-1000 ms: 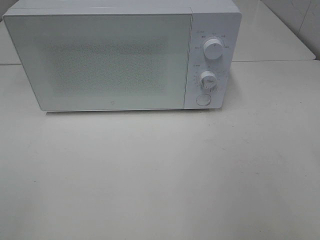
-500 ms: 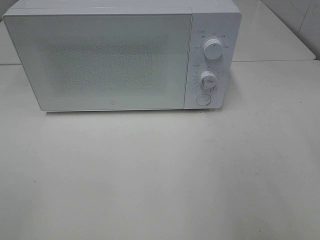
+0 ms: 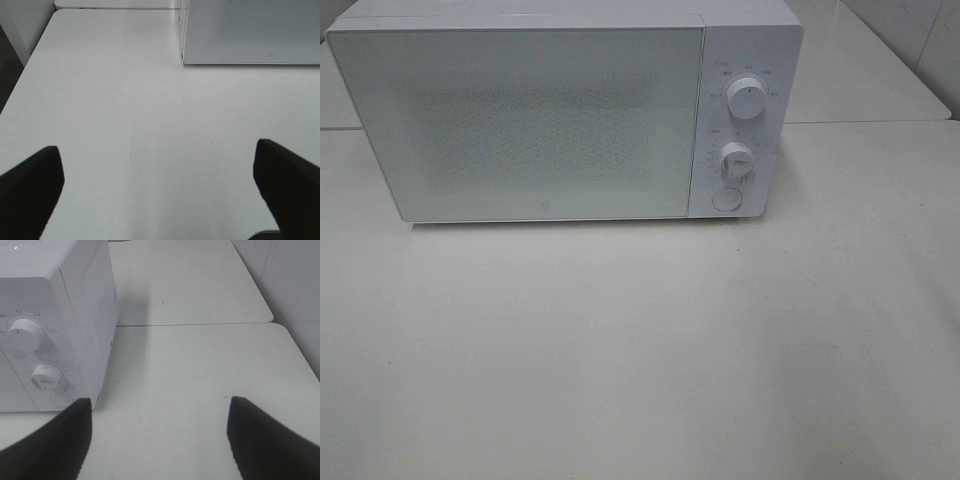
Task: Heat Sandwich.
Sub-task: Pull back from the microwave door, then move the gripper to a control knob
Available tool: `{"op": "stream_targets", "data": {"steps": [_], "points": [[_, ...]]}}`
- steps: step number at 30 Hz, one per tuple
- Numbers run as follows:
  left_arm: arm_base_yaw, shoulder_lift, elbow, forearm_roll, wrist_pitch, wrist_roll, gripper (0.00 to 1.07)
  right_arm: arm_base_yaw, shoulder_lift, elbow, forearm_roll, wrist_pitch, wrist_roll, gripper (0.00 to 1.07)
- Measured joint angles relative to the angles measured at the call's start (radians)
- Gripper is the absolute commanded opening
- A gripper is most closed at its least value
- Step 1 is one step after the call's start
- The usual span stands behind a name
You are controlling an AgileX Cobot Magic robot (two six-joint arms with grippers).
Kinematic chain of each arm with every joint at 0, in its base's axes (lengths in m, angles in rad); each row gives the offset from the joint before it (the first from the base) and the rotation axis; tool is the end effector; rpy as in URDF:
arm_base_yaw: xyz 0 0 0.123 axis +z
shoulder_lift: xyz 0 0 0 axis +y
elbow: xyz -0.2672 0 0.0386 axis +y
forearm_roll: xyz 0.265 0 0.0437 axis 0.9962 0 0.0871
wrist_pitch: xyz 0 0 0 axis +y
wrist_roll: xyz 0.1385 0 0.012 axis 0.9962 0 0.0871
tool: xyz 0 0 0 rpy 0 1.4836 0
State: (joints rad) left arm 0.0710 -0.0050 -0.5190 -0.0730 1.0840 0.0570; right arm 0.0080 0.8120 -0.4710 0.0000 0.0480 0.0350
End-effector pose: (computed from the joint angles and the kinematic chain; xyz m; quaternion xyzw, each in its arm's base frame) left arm 0.0642 -0.0044 0.2676 -0.0037 0.8525 -0.0030 0.5227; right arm 0.2412 0.0019 0.2546 0.0109 0.8053 0.0127 0.5926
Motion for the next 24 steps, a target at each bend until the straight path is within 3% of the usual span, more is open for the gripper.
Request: {"op": "stream_targets", "data": {"steps": [17, 22, 24], "points": [[0.000, 0.000, 0.000, 0.000, 0.000, 0.000, 0.98, 0.000, 0.272, 0.010, 0.000, -0.388, 0.003, 0.73], [0.000, 0.000, 0.000, 0.000, 0.000, 0.000, 0.98, 0.002, 0.332, 0.091, 0.012, -0.598, 0.004, 0.73], [0.000, 0.000, 0.000, 0.000, 0.000, 0.000, 0.98, 0.041, 0.373, 0.142, 0.086, -0.718, -0.009, 0.73]]}}
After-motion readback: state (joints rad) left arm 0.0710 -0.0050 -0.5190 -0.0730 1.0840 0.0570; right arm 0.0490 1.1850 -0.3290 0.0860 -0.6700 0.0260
